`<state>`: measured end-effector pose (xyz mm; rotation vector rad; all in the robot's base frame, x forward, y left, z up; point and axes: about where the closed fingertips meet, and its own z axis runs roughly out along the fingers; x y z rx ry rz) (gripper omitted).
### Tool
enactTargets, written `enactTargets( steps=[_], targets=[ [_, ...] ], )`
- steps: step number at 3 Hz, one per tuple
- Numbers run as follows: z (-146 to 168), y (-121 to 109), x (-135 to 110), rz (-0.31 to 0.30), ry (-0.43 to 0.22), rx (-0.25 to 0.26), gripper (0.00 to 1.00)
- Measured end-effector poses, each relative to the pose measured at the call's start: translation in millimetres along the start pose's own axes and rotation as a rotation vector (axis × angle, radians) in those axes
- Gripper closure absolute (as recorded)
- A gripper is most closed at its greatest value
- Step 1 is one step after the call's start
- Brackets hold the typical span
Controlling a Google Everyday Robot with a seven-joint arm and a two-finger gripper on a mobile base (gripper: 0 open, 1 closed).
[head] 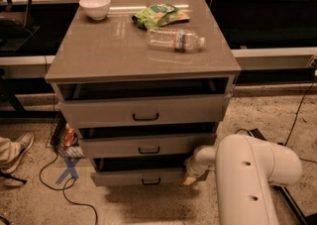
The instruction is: Open bottom drawer
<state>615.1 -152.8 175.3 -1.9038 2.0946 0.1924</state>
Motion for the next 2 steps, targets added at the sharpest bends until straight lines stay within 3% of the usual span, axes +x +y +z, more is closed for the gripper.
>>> enactTargets(
  steps=[1, 2],
  targets=[
    [-1.6, 43.8, 5.5, 0.030, 0.011, -0.004, 0.65],
    [-1.4, 49.1, 6.1, 0.032, 0.012, -0.007, 0.88]
  ],
)
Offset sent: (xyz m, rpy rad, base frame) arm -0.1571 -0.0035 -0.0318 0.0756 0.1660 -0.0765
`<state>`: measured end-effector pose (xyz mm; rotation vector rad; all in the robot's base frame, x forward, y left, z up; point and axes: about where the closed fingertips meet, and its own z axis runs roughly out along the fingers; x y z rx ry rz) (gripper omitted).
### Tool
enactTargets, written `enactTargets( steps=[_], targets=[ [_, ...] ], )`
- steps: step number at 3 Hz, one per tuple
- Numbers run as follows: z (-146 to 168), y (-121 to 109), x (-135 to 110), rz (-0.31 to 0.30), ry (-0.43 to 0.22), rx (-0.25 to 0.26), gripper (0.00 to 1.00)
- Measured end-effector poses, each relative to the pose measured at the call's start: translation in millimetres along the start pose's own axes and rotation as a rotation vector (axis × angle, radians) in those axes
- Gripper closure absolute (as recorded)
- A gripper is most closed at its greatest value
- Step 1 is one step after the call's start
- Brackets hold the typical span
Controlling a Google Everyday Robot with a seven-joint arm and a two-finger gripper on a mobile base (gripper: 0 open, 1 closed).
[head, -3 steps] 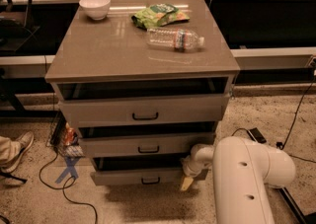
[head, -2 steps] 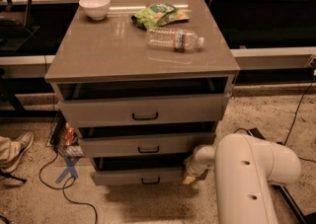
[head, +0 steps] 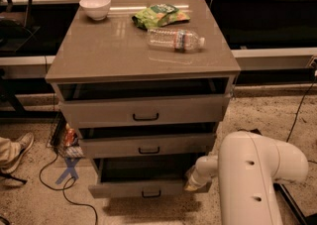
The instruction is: Open bottom drawer
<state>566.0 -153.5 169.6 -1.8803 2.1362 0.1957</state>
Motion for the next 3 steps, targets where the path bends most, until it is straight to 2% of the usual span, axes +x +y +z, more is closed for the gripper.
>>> enactTargets(
  steps=[1, 2, 3],
  targets=[
    [0.6, 31.1, 5.1, 0.026, -0.029, -0.034, 1.00],
    [0.7, 31.2, 5.1, 0.026, -0.029, -0.034, 1.00],
    [2.6, 33.6, 4.6, 0.026, -0.029, -0.039, 0.74]
  ],
)
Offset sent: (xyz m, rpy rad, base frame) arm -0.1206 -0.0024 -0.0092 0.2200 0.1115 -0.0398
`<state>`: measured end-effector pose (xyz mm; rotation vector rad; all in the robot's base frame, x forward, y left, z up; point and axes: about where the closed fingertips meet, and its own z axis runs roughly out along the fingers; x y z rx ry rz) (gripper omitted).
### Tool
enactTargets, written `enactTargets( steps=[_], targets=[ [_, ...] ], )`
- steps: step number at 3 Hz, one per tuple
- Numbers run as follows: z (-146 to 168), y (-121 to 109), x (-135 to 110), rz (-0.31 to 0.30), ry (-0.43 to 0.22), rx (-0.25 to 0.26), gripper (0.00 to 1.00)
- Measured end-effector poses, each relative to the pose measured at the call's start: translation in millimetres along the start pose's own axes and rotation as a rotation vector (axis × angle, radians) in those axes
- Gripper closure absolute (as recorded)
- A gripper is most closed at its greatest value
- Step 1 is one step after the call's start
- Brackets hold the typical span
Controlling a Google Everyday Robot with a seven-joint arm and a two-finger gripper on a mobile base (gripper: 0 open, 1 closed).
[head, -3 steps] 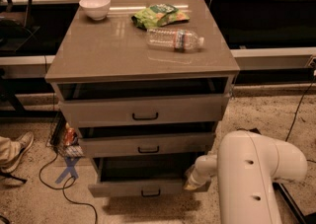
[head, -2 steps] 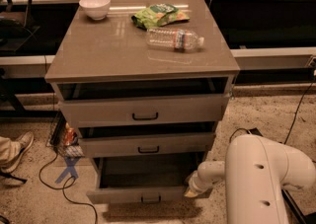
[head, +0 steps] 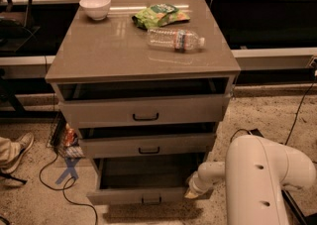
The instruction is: Open bottom drawer
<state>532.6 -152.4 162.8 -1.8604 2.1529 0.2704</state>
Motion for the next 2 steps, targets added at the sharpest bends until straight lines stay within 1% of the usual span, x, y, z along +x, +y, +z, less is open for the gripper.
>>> enactTargets(
  steps=[2],
  targets=[
    [2.6, 3.1, -0.4, 0.000, -0.001, -0.006, 0.28]
  ],
)
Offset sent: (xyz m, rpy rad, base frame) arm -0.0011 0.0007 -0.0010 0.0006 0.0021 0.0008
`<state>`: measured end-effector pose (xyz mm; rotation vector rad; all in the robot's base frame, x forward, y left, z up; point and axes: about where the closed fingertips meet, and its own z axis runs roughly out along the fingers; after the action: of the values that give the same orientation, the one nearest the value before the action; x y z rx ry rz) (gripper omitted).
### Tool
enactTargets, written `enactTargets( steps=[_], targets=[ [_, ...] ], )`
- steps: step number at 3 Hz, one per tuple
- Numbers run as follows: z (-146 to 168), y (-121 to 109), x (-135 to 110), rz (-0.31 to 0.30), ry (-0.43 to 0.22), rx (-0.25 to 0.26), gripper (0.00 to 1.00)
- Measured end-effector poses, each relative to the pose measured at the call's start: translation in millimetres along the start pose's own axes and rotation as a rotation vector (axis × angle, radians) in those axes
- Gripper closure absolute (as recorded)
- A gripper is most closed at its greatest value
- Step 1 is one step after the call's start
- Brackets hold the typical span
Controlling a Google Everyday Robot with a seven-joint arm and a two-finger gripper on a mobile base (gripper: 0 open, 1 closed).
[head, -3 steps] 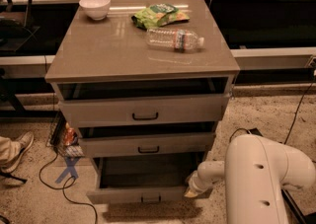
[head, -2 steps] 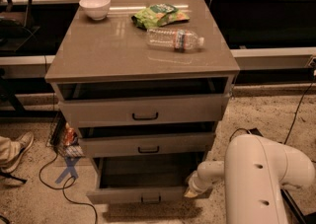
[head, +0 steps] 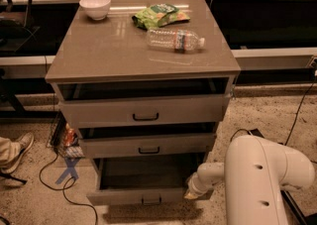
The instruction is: Open bottom drawer
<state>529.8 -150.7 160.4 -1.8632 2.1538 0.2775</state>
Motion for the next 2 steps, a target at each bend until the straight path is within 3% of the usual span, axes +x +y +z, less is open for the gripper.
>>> enactTargets(
  steps=[1, 2],
  targets=[
    [3, 5, 0, -0.005, 0.003, -0.008, 0.04],
    [9, 21, -5, -0.043, 0.002, -0.047, 0.00]
  ],
)
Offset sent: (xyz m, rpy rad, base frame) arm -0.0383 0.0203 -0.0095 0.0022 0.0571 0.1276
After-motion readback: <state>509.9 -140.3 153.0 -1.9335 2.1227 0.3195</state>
